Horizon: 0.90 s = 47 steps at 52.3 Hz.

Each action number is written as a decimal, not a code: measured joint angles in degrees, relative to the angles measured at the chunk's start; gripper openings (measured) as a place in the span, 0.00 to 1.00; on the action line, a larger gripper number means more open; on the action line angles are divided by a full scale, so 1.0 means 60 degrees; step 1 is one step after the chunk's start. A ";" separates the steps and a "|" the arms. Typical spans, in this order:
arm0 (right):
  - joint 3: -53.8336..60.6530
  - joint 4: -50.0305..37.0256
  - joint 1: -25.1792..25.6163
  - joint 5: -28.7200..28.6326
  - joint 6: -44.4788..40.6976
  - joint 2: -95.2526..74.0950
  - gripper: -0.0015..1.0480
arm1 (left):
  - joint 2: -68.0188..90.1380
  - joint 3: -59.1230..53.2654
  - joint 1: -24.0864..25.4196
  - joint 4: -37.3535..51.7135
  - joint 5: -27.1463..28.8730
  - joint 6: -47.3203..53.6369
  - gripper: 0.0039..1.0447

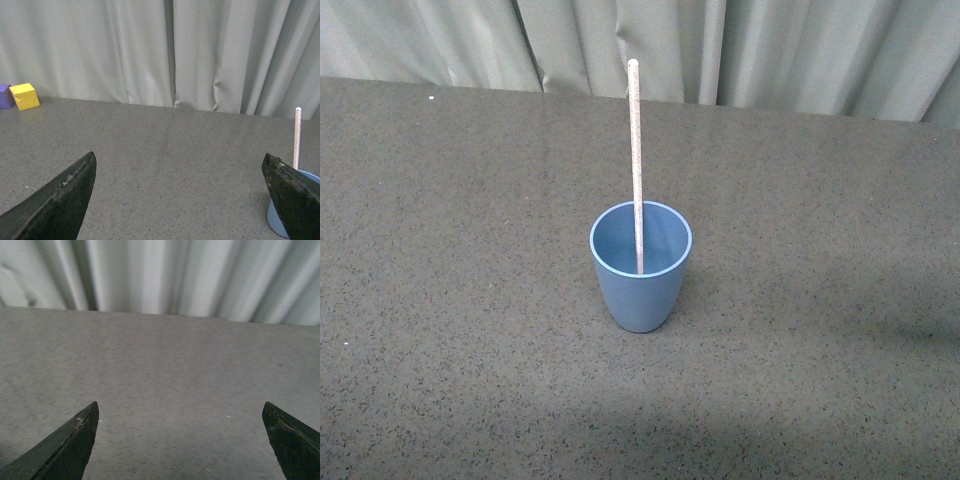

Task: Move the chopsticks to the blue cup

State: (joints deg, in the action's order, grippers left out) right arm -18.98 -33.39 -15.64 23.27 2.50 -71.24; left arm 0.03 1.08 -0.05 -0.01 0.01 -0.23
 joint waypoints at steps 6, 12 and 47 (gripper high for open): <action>0.0900 0.0262 0.0557 -0.0080 -0.0138 0.1807 0.89 | 0.0000 0.0000 0.0000 0.0004 0.0000 0.0000 0.94; 0.2157 -0.1585 0.1282 -0.2583 -0.0317 0.3588 0.64 | 0.0004 0.0000 0.0000 0.0000 0.0000 0.0000 0.94; 0.3118 0.1031 0.2583 -0.3861 -0.0412 0.7293 0.01 | 0.0000 0.0000 0.0000 0.0000 0.0000 0.0004 0.94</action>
State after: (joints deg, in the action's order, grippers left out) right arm -0.27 -27.20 -0.14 0.10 0.03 -27.49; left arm 0.03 1.08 -0.05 -0.01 0.01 -0.21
